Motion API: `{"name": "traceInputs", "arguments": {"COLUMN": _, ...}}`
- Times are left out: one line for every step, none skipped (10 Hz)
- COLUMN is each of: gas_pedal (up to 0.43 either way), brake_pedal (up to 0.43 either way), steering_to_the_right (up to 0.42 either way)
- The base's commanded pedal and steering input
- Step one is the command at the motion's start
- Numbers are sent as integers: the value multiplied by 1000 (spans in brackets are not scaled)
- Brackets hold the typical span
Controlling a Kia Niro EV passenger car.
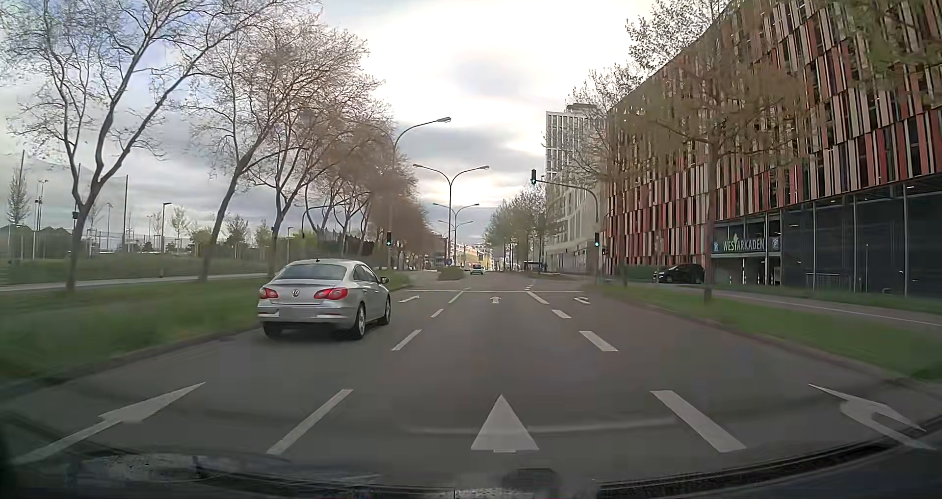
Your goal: Follow the waypoints while adhering to traffic rules and regulations
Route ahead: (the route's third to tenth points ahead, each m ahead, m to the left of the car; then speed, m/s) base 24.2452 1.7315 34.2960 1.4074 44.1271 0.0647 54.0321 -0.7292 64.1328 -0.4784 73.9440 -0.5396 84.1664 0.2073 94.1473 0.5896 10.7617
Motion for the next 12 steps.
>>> {"name": "traceInputs", "arguments": {"gas_pedal": 87, "brake_pedal": 0, "steering_to_the_right": 11}}
{"name": "traceInputs", "arguments": {"gas_pedal": 87, "brake_pedal": 0, "steering_to_the_right": 7}}
{"name": "traceInputs", "arguments": {"gas_pedal": 87, "brake_pedal": 0, "steering_to_the_right": 6}}
{"name": "traceInputs", "arguments": {"gas_pedal": 87, "brake_pedal": 0, "steering_to_the_right": 6}}
{"name": "traceInputs", "arguments": {"gas_pedal": 87, "brake_pedal": 0, "steering_to_the_right": 6}}
{"name": "traceInputs", "arguments": {"gas_pedal": 87, "brake_pedal": 0, "steering_to_the_right": 6}}
{"name": "traceInputs", "arguments": {"gas_pedal": 87, "brake_pedal": 0, "steering_to_the_right": 6}}
{"name": "traceInputs", "arguments": {"gas_pedal": 87, "brake_pedal": 0, "steering_to_the_right": 6}}
{"name": "traceInputs", "arguments": {"gas_pedal": 87, "brake_pedal": 0, "steering_to_the_right": 6}}
{"name": "traceInputs", "arguments": {"gas_pedal": 87, "brake_pedal": 0, "steering_to_the_right": 6}}
{"name": "traceInputs", "arguments": {"gas_pedal": 87, "brake_pedal": 0, "steering_to_the_right": 6}}
{"name": "traceInputs", "arguments": {"gas_pedal": 87, "brake_pedal": 0, "steering_to_the_right": 6}}
